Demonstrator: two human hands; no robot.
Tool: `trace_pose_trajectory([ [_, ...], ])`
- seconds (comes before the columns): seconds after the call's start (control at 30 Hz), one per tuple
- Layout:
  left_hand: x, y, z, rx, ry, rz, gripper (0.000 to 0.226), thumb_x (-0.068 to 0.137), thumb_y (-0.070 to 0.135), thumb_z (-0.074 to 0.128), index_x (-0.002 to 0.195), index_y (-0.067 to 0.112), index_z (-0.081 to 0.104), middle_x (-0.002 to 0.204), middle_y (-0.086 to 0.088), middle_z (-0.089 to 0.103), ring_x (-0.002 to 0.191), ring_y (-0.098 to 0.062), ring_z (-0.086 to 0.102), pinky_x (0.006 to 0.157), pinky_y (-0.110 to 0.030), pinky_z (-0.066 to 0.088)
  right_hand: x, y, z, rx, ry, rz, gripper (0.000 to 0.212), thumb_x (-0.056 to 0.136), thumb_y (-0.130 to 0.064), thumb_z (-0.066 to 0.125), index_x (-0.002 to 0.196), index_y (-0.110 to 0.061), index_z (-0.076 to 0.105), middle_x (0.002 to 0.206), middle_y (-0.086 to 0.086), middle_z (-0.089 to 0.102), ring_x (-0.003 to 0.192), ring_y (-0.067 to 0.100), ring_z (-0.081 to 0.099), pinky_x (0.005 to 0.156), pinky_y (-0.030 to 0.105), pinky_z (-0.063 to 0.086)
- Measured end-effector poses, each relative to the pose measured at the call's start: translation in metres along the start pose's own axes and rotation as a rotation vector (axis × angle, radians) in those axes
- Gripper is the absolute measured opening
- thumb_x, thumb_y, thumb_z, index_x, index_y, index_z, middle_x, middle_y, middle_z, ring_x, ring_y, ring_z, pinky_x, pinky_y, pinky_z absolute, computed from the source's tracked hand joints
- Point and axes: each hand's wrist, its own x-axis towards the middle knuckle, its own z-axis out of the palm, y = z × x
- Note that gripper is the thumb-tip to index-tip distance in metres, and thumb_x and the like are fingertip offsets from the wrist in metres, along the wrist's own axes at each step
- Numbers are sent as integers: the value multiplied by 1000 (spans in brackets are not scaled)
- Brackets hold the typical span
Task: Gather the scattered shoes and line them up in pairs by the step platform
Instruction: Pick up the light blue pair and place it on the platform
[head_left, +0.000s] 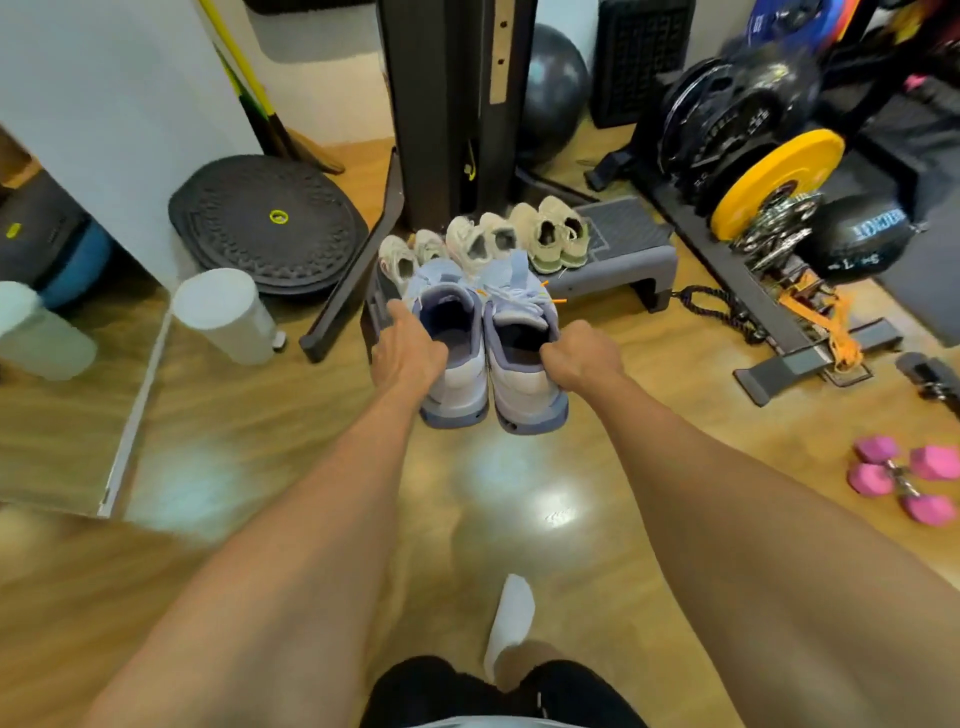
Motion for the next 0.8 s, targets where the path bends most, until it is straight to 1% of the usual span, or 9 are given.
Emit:
trace_pose_trajectory([
  [0.1, 33, 55, 25, -6, -30, 3, 52, 84, 10, 58, 128, 10, 32, 118, -20, 57, 103, -42, 57, 64, -41, 39, 56, 21, -32, -17, 7, -8, 31, 87, -22, 49, 108, -2, 62, 113, 21, 63, 105, 39, 58, 72, 31, 37],
  [0.17, 52, 89, 42, -5, -51, 21, 54, 84, 10, 57, 131, 10, 30, 120, -21, 55, 106, -43, 55, 66, -41, 37, 89, 37, -50, -26, 2, 6, 32, 88, -23, 49, 107, -2, 62, 113, 20, 63, 105, 39, 57, 72, 32, 38],
  [0.3, 96, 153, 77, -6, -104, 63, 52, 84, 9, 57, 129, 8, 30, 120, -22, 55, 106, -44, 54, 66, -42, 37, 159, 69, -78, -13, -9, 66, 31, 87, -23, 47, 105, -2, 61, 111, 21, 63, 102, 40, 57, 70, 33, 38],
  [0.37, 119, 183, 97, -14, -131, 87, 56, 84, 9, 57, 131, 6, 29, 122, -23, 55, 107, -44, 55, 67, -42, 37, 195, 84, -90, -4, -2, 100, 27, 86, -23, 47, 100, -4, 61, 110, 20, 63, 101, 40, 57, 69, 33, 39],
  [0.47, 151, 228, 128, -29, -168, 120, 61, 85, 10, 57, 137, 5, 27, 124, -23, 54, 110, -43, 54, 69, -40, 36, 245, 103, -108, 29, 22, 175, 30, 87, -23, 47, 106, -4, 61, 114, 19, 61, 104, 38, 57, 71, 34, 40],
  [0.5, 163, 244, 138, -30, -175, 126, 60, 85, 12, 58, 136, 6, 27, 125, -23, 55, 111, -43, 54, 70, -40, 35, 262, 110, -114, 32, 17, 197, 31, 87, -23, 46, 107, -3, 61, 114, 18, 61, 103, 38, 57, 71, 34, 40],
  [0.6, 194, 290, 164, -31, -208, 157, 59, 87, 15, 57, 137, 4, 28, 125, -24, 55, 111, -44, 54, 71, -41, 36, 311, 130, -135, 28, 7, 236, 27, 88, -23, 46, 100, -4, 61, 111, 19, 62, 96, 36, 57, 68, 32, 38],
  [0.7, 221, 334, 189, -37, -235, 181, 51, 87, 15, 58, 130, 4, 32, 121, -25, 57, 108, -45, 55, 72, -42, 39, 359, 152, -156, 12, -1, 271, 28, 89, -24, 46, 100, -4, 62, 107, 17, 64, 97, 37, 58, 67, 32, 38],
  [0.8, 244, 377, 216, -19, -247, 175, 49, 85, 14, 58, 126, 4, 33, 120, -26, 55, 108, -46, 54, 71, -42, 37, 408, 177, -171, 25, -16, 293, 30, 89, -23, 47, 103, -2, 62, 106, 18, 64, 97, 37, 59, 67, 32, 38],
])
